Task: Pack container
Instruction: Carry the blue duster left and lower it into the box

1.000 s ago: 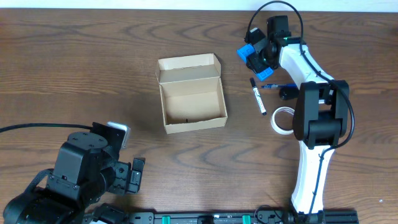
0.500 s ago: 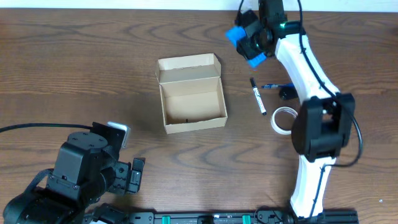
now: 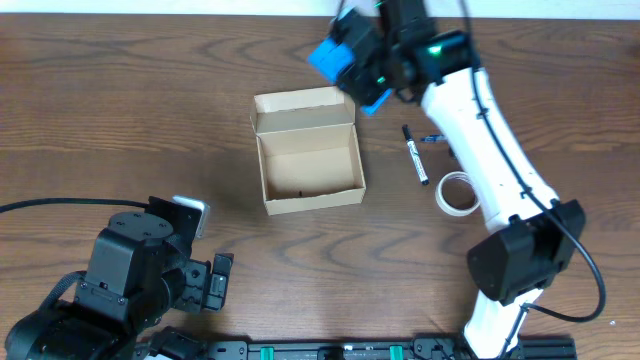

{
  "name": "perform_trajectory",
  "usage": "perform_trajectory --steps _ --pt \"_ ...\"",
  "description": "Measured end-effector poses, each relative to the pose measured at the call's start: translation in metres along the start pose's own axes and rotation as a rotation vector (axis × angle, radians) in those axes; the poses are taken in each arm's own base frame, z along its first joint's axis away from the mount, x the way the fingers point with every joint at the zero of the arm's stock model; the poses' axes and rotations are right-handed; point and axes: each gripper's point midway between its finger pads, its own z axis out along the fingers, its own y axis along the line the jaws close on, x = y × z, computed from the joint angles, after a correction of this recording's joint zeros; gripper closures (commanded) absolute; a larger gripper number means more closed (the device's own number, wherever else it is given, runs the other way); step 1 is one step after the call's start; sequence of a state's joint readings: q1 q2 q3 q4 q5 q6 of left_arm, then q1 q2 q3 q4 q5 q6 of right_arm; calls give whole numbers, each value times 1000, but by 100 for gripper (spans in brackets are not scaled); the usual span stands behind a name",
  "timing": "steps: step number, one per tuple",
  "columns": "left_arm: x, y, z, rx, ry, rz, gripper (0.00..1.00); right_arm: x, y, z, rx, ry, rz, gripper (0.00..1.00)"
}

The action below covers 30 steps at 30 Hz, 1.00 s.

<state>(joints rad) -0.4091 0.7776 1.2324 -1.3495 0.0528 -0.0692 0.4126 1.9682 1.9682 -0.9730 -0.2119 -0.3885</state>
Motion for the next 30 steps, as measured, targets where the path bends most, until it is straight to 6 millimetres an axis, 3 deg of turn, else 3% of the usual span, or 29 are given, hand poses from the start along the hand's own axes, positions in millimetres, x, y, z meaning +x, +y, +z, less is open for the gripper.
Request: perform_trajectory --steps 6,9,12,20,30 --pt "0 0 0 0 0 0 5 0 77 9 -130 59 -196 47" --pt "0 0 0 0 0 0 5 3 100 13 -170 73 -287 46" --pt "0 0 0 0 0 0 5 24 118 28 -216 125 -373 48" --pt "0 0 0 0 0 0 5 66 130 64 -273 206 -473 44" --pt "0 0 0 0 0 0 5 74 130 82 -282 187 -583 44"
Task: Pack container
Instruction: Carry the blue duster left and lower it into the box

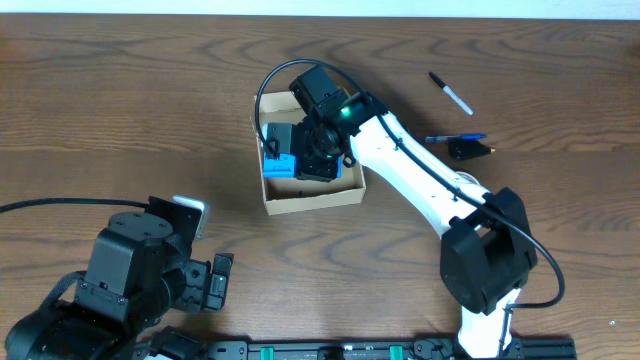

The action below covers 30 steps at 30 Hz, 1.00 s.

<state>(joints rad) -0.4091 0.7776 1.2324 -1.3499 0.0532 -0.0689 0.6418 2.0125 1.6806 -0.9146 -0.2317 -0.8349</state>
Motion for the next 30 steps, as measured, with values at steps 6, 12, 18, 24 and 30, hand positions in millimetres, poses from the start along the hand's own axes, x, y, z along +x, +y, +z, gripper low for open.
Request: perform_trajectory --steps 6,12,18,24,30 --pt "0 0 0 0 0 0 5 9 5 15 -37 33 -10 45" --pt "0 0 0 0 0 0 5 17 13 21 -79 60 -6 44" --pt "0 0 0 0 0 0 5 18 17 20 -98 62 -18 44" --pt "0 0 0 0 0 0 5 16 19 20 -110 49 -26 42" --pt "0 0 0 0 0 0 5 13 23 20 -131 28 -36 32"
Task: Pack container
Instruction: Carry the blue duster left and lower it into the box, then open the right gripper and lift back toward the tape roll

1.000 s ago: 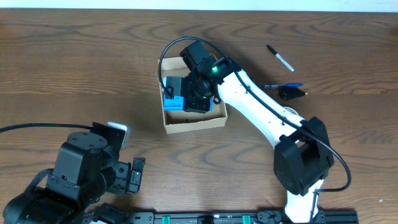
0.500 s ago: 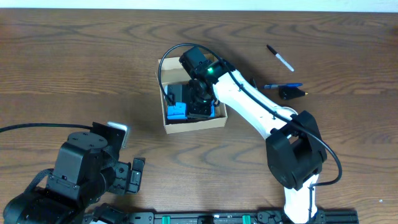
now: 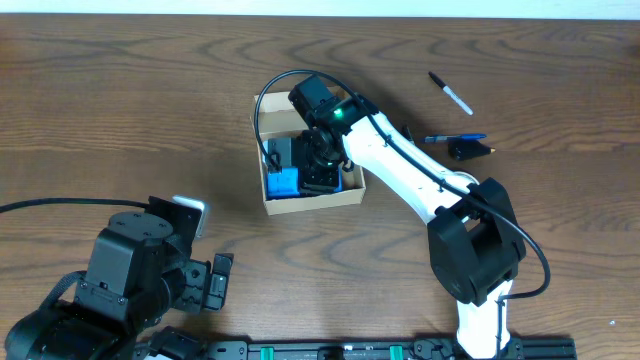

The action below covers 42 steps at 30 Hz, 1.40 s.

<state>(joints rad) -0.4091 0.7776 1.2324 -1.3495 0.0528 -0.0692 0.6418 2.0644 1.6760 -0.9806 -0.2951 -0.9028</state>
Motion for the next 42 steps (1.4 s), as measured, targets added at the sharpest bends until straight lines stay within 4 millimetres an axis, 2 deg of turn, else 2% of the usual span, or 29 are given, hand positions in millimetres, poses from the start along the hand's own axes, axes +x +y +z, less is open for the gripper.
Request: perform_trajectory --steps 9,15,20,24,26,30,33,38,42 --pt "0 0 0 0 0 0 5 -2 -1 0 2 -9 -5 20" --pt "0 0 0 0 0 0 5 -8 -5 -8 15 -20 35 19" --pt "0 0 0 0 0 0 5 -27 -15 -42 79 -73 61 18" --pt "0 0 0 0 0 0 5 -42 -22 -97 180 -159 71 16" --pt "0 0 0 0 0 0 5 -42 -26 -128 237 -201 99 16" --pt "0 0 0 0 0 0 5 -20 -42 -182 338 -268 238 14" --pt "0 0 0 0 0 0 5 7 -53 -204 379 -278 363 14" --pt "0 0 0 0 0 0 5 46 -71 -223 430 -280 547 13" --pt "0 0 0 0 0 0 5 56 -75 -227 439 -285 611 12"
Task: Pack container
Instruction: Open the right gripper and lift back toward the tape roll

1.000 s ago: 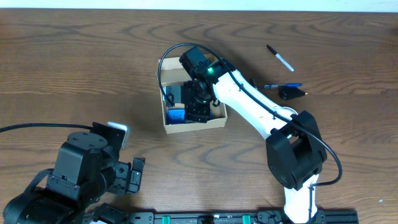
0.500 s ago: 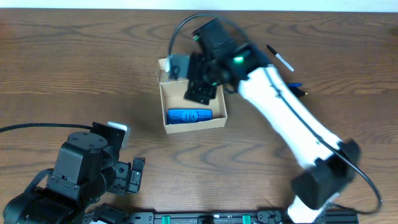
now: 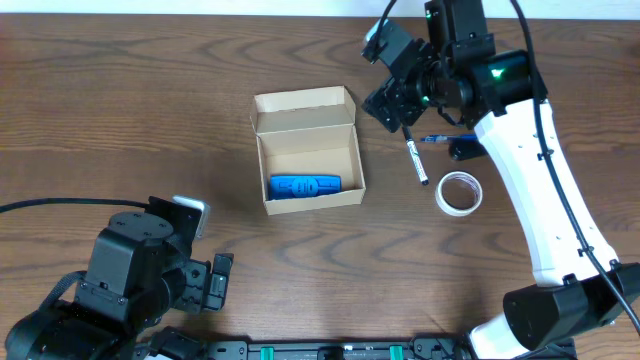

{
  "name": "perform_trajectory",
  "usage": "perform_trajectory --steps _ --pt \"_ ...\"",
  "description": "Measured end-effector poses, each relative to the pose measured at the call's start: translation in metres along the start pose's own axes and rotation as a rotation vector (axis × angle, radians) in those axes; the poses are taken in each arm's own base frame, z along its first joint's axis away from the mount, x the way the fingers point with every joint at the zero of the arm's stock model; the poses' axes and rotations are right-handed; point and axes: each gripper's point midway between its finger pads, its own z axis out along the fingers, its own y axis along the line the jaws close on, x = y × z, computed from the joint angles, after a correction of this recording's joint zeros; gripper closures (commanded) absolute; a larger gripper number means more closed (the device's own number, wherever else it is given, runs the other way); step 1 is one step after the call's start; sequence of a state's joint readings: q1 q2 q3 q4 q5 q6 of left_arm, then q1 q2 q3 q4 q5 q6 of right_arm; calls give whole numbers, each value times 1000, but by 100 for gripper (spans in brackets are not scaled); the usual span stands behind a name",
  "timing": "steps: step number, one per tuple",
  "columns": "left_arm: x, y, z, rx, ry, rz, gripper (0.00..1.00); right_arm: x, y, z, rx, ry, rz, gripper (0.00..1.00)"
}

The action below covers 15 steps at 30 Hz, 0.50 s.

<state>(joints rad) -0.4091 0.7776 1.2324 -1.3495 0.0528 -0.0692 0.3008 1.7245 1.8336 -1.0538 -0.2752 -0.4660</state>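
Observation:
An open cardboard box point(image 3: 308, 150) stands in the middle of the table, its lid flap folded back. A blue object point(image 3: 305, 185) lies flat along the front of the box floor. My right gripper point(image 3: 384, 106) hangs above the table just right of the box's back corner, open and holding nothing. The left gripper point(image 3: 215, 280) rests low at the front left, far from the box; its jaws cannot be made out.
To the right of the box lie a black marker point(image 3: 416, 162), a blue pen point(image 3: 435, 138), a small black item point(image 3: 465, 150) and a roll of white tape point(image 3: 459, 192). The right arm stretches over this area.
My right gripper was down inside the box at the blue object. Now it is out of the box, up and to the right, and the blue object lies alone in the box.
First my right gripper held the blue object in the air behind the empty box. Then it was in the box with the object at the left side, then lower toward the front. Now the object lies in the box and the gripper is away.

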Motion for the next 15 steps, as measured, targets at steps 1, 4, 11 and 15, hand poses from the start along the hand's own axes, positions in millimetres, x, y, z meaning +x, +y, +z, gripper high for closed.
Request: perform_trajectory --steps 1,4,11,15 --pt "0 0 0 0 0 0 5 1 -1 0 2 1 10 12" --pt "0 0 0 0 0 0 5 6 -1 0 5 23 41 13" --pt "0 0 0 0 0 0 5 44 -4 -9 56 141 170 11" --pt "0 0 0 0 0 0 5 72 -6 -31 138 116 229 6"
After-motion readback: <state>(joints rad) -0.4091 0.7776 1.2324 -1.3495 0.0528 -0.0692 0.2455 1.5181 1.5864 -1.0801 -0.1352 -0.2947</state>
